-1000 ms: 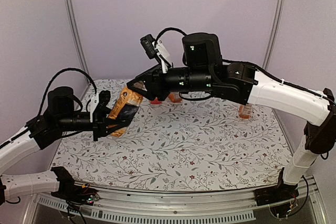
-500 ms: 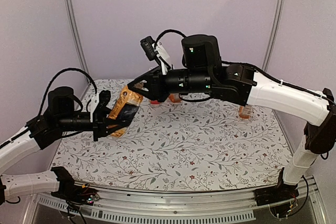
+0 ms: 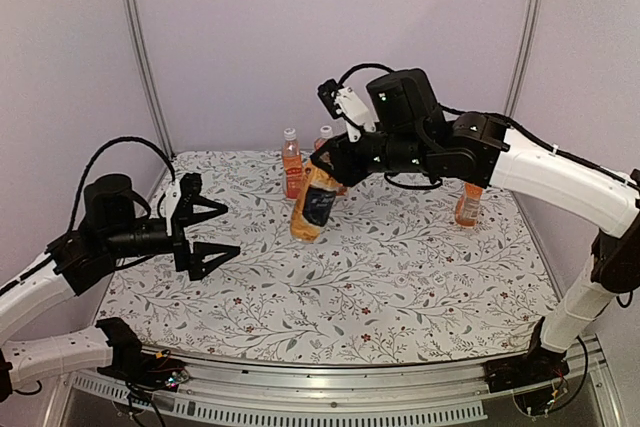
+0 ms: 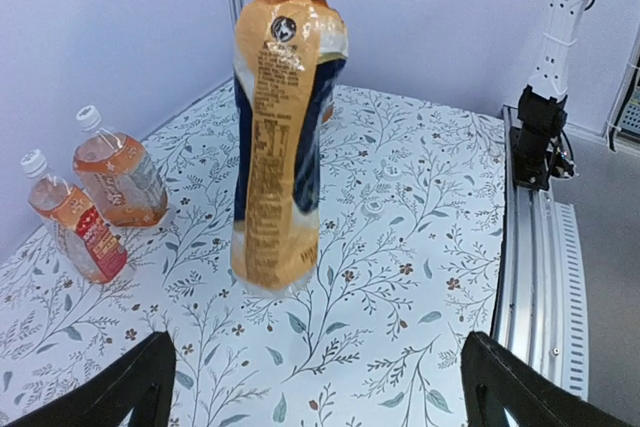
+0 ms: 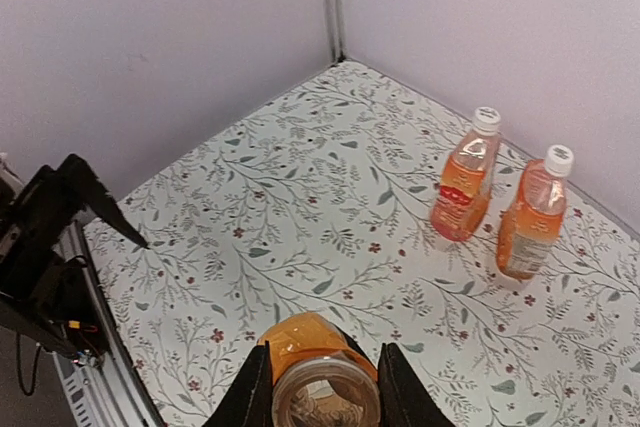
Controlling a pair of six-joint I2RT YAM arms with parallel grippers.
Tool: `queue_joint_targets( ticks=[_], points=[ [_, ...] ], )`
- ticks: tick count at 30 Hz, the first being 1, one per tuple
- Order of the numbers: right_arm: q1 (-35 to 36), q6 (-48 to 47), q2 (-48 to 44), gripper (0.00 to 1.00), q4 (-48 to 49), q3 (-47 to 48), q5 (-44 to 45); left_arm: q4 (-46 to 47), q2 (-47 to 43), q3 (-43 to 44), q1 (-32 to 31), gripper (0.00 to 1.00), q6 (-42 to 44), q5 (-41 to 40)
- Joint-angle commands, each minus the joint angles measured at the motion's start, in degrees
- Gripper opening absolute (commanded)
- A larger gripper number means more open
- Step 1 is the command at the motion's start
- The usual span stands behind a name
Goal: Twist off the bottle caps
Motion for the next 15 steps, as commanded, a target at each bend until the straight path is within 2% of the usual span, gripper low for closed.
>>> queue_joint_targets(
  ticks=[1,8,15],
  points=[
    [-7.98,-2.85,-3.29,0.0,-10.33,-4.0,20.11,2.15,-1.95,-3.32,2.13,1.0,-3.39,-1.66],
    [-20.52,-4.02,-2.47,0.0,-4.2,-11.58,20.24,4.98,-5.55,-10.15,8.13,1.0,-10.81,-4.82],
    [-29.62,-4.23,3.23,0.0,-1.63,-9.99,14.38,4.4,-8.56,-13.11,13.26,0.99,-14.25,-4.33]
  ],
)
